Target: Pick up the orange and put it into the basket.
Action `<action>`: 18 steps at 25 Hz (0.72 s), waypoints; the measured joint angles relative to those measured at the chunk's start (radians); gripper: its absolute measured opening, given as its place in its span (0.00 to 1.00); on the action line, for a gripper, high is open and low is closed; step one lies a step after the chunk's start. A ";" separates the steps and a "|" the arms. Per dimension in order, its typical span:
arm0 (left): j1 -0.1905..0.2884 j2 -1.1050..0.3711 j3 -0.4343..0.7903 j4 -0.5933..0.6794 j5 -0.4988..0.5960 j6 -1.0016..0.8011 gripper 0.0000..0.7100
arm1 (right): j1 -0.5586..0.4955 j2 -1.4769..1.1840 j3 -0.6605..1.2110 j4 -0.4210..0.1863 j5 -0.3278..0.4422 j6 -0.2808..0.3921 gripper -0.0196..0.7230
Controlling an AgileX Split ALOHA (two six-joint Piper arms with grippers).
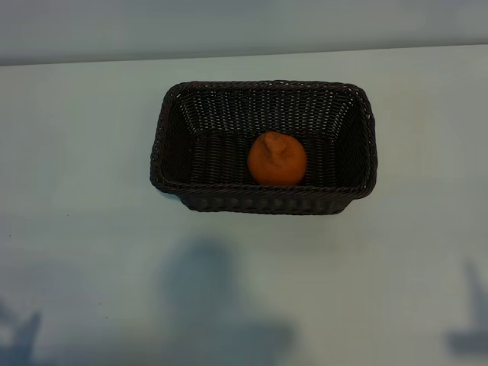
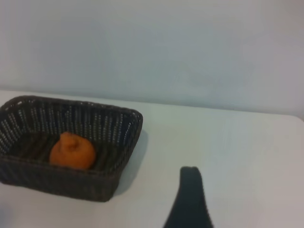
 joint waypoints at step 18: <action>0.000 0.000 0.000 0.000 0.000 0.000 0.83 | 0.000 -0.004 0.263 -0.047 0.100 -0.019 0.76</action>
